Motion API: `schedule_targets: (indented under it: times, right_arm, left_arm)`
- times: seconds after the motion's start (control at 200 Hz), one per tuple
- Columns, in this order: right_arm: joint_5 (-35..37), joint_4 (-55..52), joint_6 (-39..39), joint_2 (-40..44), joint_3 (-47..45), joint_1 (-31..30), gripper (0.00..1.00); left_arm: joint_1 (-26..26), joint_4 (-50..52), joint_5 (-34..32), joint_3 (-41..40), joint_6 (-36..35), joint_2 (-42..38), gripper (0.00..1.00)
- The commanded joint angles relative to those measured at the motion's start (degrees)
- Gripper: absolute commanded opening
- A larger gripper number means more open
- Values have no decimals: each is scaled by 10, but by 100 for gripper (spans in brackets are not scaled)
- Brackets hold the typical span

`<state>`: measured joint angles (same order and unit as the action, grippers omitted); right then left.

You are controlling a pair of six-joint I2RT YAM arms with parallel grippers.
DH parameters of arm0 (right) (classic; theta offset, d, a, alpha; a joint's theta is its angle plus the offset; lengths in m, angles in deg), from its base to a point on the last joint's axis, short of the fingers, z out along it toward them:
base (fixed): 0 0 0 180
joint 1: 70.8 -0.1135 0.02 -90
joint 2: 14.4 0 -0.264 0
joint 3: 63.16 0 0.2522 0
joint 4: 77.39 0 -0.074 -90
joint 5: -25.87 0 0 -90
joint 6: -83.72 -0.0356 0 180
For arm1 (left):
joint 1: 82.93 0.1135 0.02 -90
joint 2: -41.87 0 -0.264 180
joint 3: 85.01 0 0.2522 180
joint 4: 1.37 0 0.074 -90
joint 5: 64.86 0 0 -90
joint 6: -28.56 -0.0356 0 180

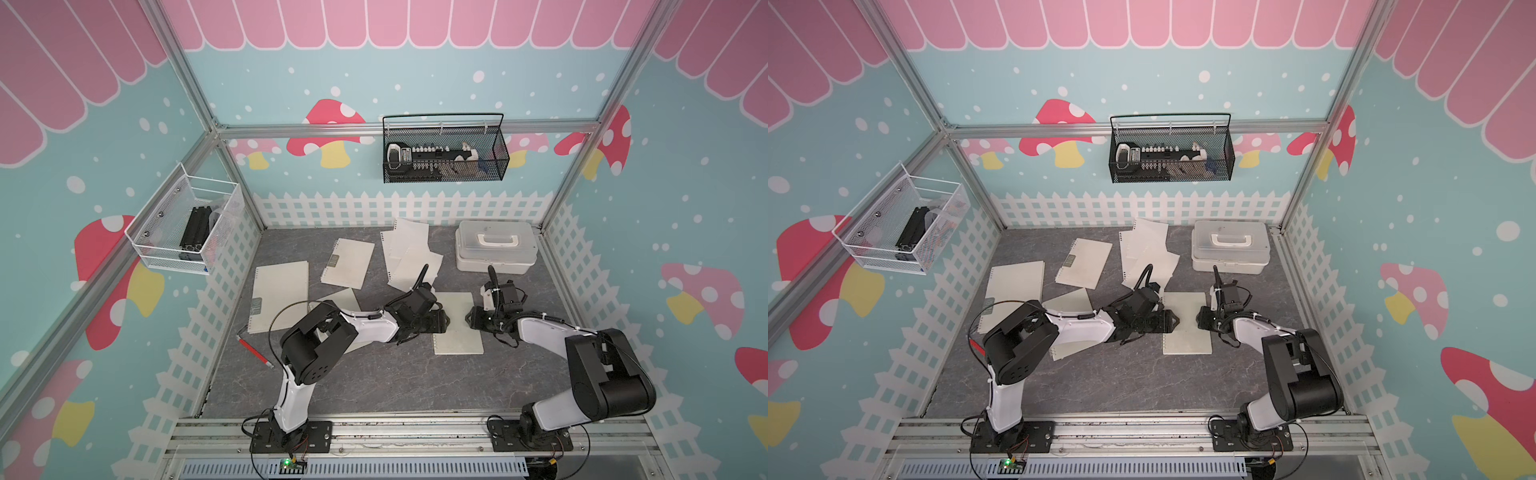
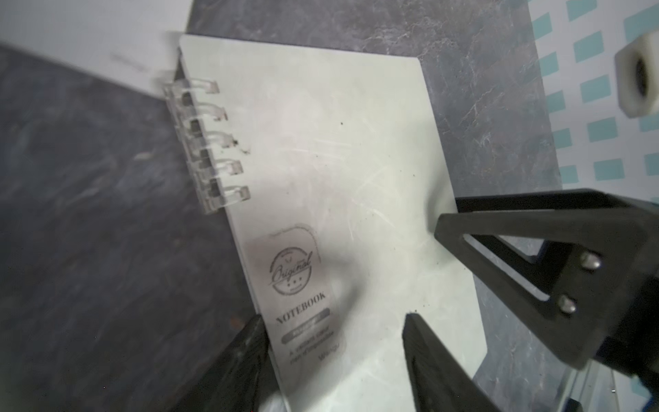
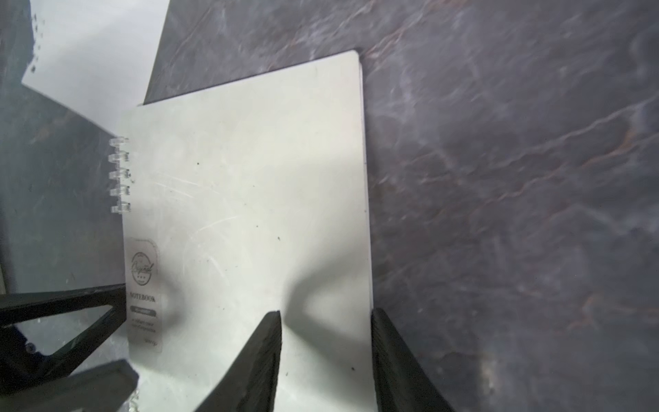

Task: Tear off pages from different notebooks
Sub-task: Open the notebook at the center of the board.

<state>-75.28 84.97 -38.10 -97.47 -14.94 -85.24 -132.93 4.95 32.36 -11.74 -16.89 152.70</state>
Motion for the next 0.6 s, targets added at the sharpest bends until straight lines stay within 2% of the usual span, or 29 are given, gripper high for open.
schedule_targets:
  times: [0.0,0.065,0.185,0.28,0.325,0.405,0.51,0.595]
  right_arm:
    - [-43,-3,-38,45,-22,-57,43]
    - [-43,-2,-48,66,-30,-74,43]
    - [-58,5,-53,76,-35,-87,43]
    - [-47,-7,-49,78,-33,-87,43]
    - [-43,-8,-49,80,-33,-87,43]
    - [-55,-14,-46,76,-25,-87,43]
    - [-60,-13,-45,75,-25,-89,43]
    - [-49,-28,-43,68,-24,-90,43]
  left_arm:
    - [-32,-80,21,-76,52,-54,53]
    - [-36,-115,10,-135,74,-88,50]
    - [-37,-156,-9,-220,103,-133,50]
    - [-36,-151,-40,-257,110,-160,58]
    - [-35,-135,-54,-261,104,-174,63]
    - [-32,-83,-82,-252,93,-192,76]
    - [-23,-36,-105,-231,73,-198,78]
    - [-4,-21,-94,-212,61,-182,78]
